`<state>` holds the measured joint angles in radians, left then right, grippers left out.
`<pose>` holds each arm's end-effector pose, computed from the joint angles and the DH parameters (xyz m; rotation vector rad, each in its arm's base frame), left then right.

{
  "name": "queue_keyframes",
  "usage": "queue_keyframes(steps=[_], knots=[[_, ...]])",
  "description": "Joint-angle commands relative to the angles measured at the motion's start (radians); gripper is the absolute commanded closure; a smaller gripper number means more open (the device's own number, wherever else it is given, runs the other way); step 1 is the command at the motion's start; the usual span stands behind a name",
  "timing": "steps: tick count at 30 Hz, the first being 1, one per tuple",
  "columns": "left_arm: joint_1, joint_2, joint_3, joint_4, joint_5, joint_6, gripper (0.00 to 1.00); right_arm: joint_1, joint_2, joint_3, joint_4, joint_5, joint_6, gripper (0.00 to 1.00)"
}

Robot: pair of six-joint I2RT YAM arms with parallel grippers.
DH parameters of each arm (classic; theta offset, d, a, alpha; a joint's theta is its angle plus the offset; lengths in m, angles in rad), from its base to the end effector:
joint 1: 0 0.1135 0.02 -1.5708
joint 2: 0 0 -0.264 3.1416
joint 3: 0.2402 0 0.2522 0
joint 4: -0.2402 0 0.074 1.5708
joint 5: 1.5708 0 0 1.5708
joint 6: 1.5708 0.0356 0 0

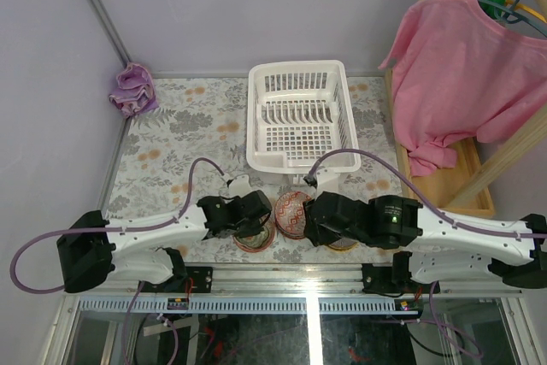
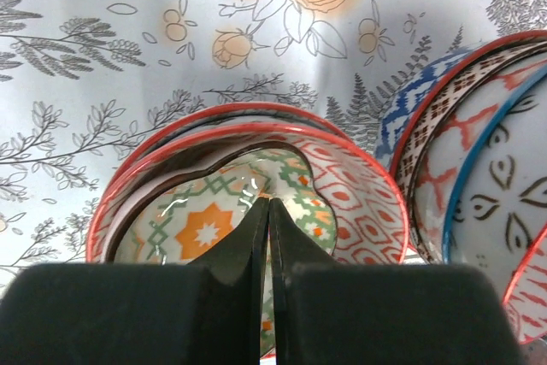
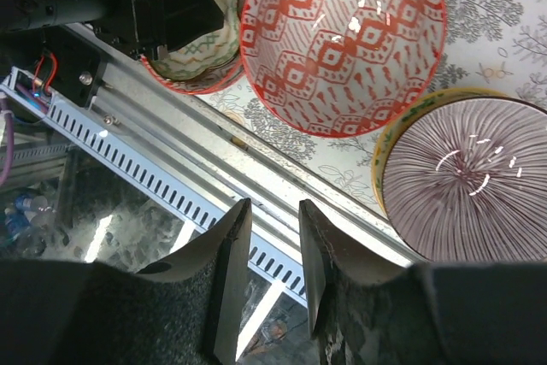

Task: Load the bowls into the dish rack
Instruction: Adjust the bowl at the center of the board.

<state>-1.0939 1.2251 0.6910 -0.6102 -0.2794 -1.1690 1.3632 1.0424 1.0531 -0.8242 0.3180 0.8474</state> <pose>0.1082 -0.1880 0.1903 -0.1827 2.6827 -0.3660 0.0532 0.1986 0.3258 -0.4720 2.4000 0.6921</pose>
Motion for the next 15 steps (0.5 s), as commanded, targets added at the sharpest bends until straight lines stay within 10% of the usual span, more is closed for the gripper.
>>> queue_keyframes(steps=[1, 15], knots=[[-0.011, -0.025, 0.014, -0.082, -0.063, 0.018, 1.0, 0.004, 0.027, 0.064, 0.08, -0.042, -0.029, 0.64], [-0.01, -0.076, 0.114, -0.117, -0.074, 0.058, 0.74, 0.005, 0.091, 0.086, 0.109, -0.065, -0.029, 0.61]])
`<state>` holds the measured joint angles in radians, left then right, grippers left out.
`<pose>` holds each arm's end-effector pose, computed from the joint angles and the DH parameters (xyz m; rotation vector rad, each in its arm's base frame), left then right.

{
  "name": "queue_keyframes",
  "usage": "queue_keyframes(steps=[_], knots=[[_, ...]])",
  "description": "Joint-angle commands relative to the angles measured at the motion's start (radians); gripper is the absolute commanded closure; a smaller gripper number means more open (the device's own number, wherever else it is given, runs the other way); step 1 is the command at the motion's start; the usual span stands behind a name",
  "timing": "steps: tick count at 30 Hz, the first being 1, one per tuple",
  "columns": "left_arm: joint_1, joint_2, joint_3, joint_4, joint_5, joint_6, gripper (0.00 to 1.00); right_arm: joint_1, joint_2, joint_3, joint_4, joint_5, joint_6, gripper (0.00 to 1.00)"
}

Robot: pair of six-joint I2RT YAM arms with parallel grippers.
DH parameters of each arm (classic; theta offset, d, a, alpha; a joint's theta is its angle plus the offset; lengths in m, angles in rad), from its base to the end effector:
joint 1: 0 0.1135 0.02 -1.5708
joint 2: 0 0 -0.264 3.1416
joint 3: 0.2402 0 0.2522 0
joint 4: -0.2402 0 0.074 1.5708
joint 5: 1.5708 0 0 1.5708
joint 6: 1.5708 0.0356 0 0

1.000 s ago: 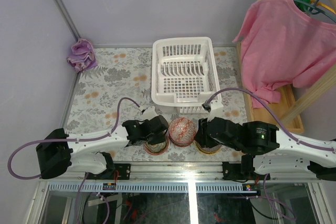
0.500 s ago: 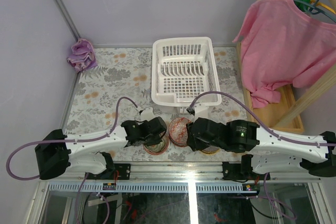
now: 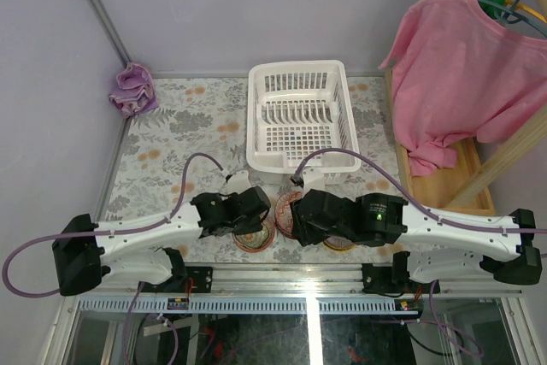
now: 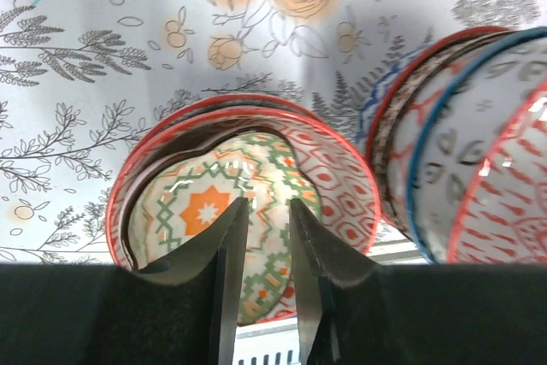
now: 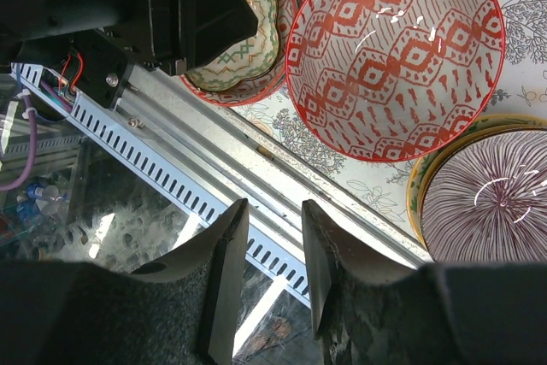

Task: Load the bowls into the dish rack
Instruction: Adjust the bowl at the center of the board.

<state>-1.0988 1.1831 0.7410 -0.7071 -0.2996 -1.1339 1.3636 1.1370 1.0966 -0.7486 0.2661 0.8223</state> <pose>0.1055 -0.1836 0.2088 -0.1331 2.6695 -0.3366 0.0570 0.2257 0.3262 -0.5256 2.4007 0.7470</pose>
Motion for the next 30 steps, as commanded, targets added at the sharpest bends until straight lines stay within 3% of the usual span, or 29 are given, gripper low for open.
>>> queue_keyframes(steps=[1, 6, 10, 12, 16, 17, 22, 30], knots=[[-0.005, -0.041, 0.081, -0.03, -0.06, 0.026, 0.73, 0.005, -0.005, 0.041, 0.034, -0.013, -0.001, 0.61], [-0.005, -0.113, 0.176, -0.119, -0.114, 0.036, 0.68, 0.01, -0.025, 0.023, 0.047, -0.016, 0.0, 0.58], [-0.005, -0.235, 0.223, -0.212, -0.181, 0.015, 0.58, 0.015, -0.031, -0.001, 0.088, -0.033, -0.009, 0.52], [-0.005, -0.311, 0.228, -0.245, -0.215, 0.003, 0.45, 0.015, -0.006, -0.002, 0.109, -0.044, -0.018, 0.48], [-0.005, -0.43, 0.247, -0.296, -0.26, -0.013, 0.05, 0.016, 0.095, 0.042, 0.147, -0.076, -0.042, 0.46], [-0.004, -0.452, 0.255, -0.31, -0.267, -0.021, 0.0, 0.016, 0.122, 0.056, 0.157, -0.086, -0.048, 0.46], [-0.005, -0.557, 0.268, -0.33, -0.292, -0.045, 0.0, 0.015, 0.271, 0.131, 0.212, -0.128, -0.066, 0.47], [-0.004, -0.601, 0.298, -0.333, -0.311, -0.029, 0.0, 0.031, 0.468, 0.265, 0.238, -0.174, -0.082, 0.47]])
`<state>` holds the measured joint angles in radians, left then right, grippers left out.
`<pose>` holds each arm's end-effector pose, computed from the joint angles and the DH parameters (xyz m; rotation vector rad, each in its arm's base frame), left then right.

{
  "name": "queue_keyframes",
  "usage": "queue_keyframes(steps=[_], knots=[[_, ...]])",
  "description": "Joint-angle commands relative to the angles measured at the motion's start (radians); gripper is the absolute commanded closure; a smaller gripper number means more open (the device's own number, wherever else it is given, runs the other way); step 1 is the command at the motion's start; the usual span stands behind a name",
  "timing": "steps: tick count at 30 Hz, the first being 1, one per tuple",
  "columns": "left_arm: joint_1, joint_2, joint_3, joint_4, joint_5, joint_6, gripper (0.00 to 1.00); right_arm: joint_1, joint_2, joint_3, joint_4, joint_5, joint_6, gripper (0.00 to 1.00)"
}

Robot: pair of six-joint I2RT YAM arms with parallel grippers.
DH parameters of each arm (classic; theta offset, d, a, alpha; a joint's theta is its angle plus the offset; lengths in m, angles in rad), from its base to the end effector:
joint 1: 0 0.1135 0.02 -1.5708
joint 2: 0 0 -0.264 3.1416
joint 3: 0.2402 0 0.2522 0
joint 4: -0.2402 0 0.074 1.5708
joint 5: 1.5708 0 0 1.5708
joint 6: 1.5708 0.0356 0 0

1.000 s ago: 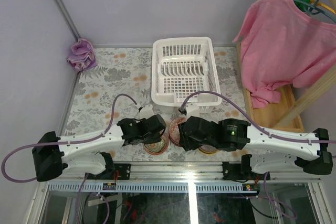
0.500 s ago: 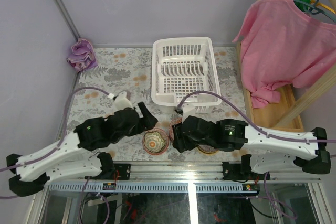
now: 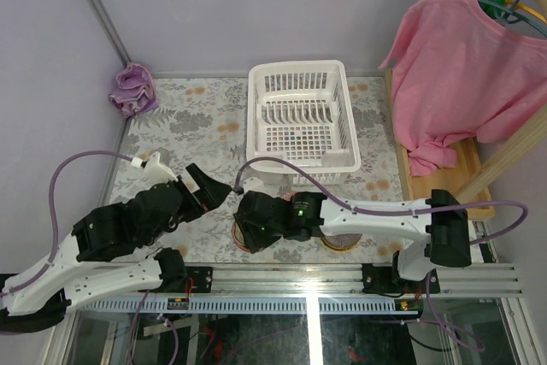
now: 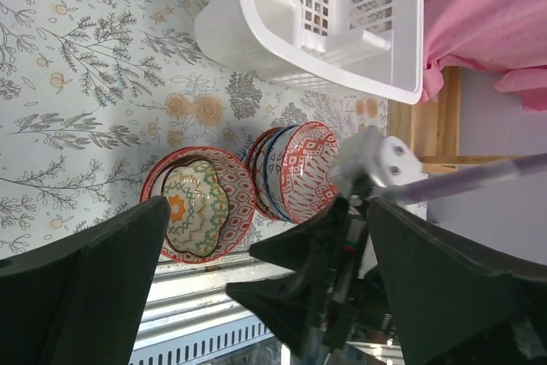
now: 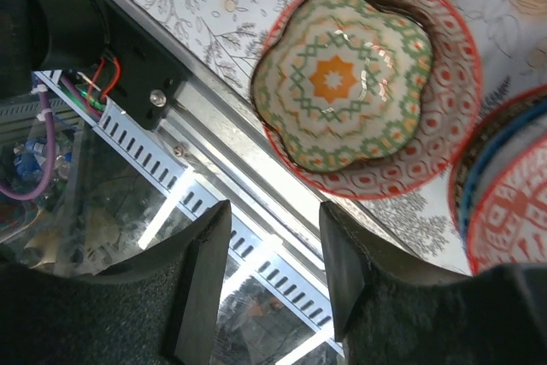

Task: Load the bowls into the dish rack
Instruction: Adjust the bowl at the center of the board, then pick up the bowl from the center of the board.

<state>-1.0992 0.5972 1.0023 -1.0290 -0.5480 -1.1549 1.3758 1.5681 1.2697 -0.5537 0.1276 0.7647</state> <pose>0.0565 -0.0699 0.3527 -0.3713 2.1520 -0.7393 0.0709 0.3357 0.2806 -0.7178 2.4817 0.7720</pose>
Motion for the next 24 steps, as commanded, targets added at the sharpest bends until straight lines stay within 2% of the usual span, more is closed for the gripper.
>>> queue_keyframes(steps=[1, 14, 24], knots=[[-0.005, -0.02, 0.038, -0.011, -0.067, -0.005, 0.0, 0.022, 0.055, 0.105, 0.04, -0.037, -0.024, 0.47], [-0.005, -0.071, 0.051, -0.036, -0.095, 0.011, 0.0, 0.057, 0.215, 0.228, -0.027, -0.019, -0.025, 0.46], [-0.004, -0.09, 0.047, -0.051, -0.098, -0.001, 0.0, 0.06, 0.257, 0.272, -0.08, 0.045, -0.029, 0.48]])
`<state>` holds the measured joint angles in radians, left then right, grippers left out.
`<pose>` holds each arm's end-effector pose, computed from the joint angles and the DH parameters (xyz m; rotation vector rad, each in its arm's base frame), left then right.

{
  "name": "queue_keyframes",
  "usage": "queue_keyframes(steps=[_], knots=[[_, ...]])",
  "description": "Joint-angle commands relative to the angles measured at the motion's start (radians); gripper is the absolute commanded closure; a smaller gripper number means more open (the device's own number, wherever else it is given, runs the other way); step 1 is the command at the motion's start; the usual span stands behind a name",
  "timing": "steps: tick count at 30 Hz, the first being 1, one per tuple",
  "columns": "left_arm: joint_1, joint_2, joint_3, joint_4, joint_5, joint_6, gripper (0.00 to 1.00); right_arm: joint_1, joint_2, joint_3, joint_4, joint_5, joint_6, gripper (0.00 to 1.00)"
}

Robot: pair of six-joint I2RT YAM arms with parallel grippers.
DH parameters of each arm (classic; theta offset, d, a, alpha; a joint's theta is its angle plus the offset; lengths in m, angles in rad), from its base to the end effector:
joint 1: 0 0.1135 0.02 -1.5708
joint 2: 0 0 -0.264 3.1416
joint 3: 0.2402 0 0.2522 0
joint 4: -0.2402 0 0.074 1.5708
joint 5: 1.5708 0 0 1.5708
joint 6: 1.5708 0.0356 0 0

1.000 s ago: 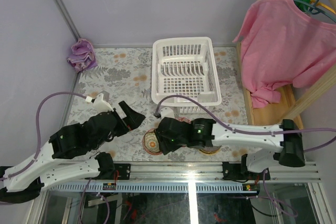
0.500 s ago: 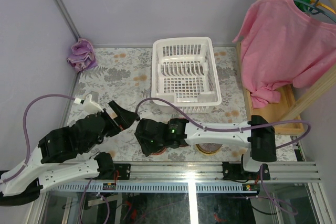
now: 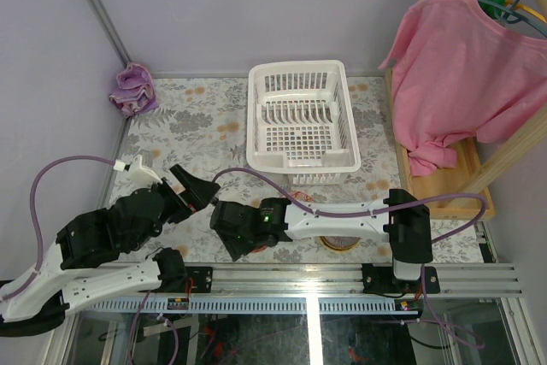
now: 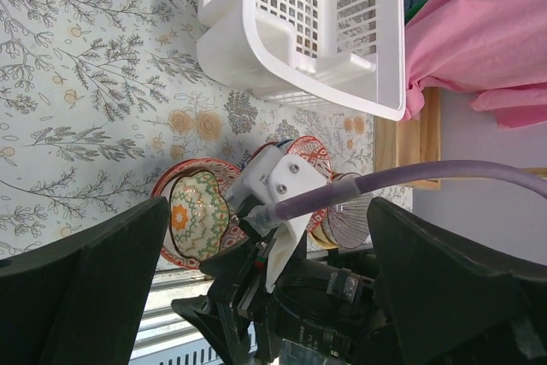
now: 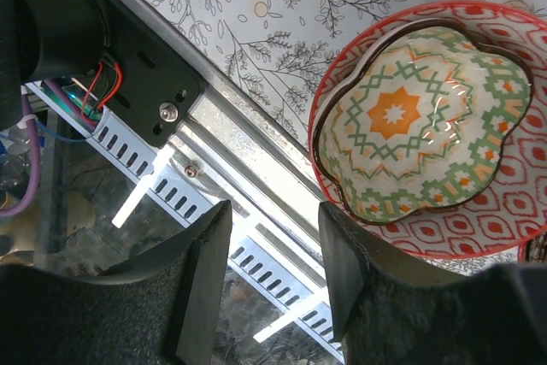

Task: Load the bowls into the dish rack
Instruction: Pick up the bowl from the center of the board.

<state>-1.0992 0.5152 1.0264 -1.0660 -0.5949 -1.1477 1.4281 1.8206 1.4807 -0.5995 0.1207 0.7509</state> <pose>0.0462 -0.0466 0.3612 -0.4057 2.0731 -0.7691 0.0612 0.3961 0.2559 -0.8342 2.5269 0.6958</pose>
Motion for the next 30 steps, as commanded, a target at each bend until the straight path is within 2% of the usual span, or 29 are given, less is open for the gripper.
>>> queue_keyframes(steps=[1, 13, 21, 30], knots=[[-0.005, -0.006, 0.024, -0.015, -0.053, -0.008, 0.0, 0.008, 0.008, 0.065, -0.039, 0.063, -0.015, 0.49], [-0.005, 0.001, 0.036, -0.021, -0.056, -0.007, 0.0, 0.003, 0.077, 0.124, -0.066, 0.118, -0.044, 0.5], [-0.004, -0.004, 0.04, -0.028, -0.059, -0.01, 0.0, -0.022, 0.095, 0.127, -0.051, 0.117, -0.05, 0.58], [-0.004, -0.003, 0.041, -0.031, -0.065, -0.01, 0.0, -0.053, 0.102, 0.104, -0.027, 0.096, -0.056, 0.61]])
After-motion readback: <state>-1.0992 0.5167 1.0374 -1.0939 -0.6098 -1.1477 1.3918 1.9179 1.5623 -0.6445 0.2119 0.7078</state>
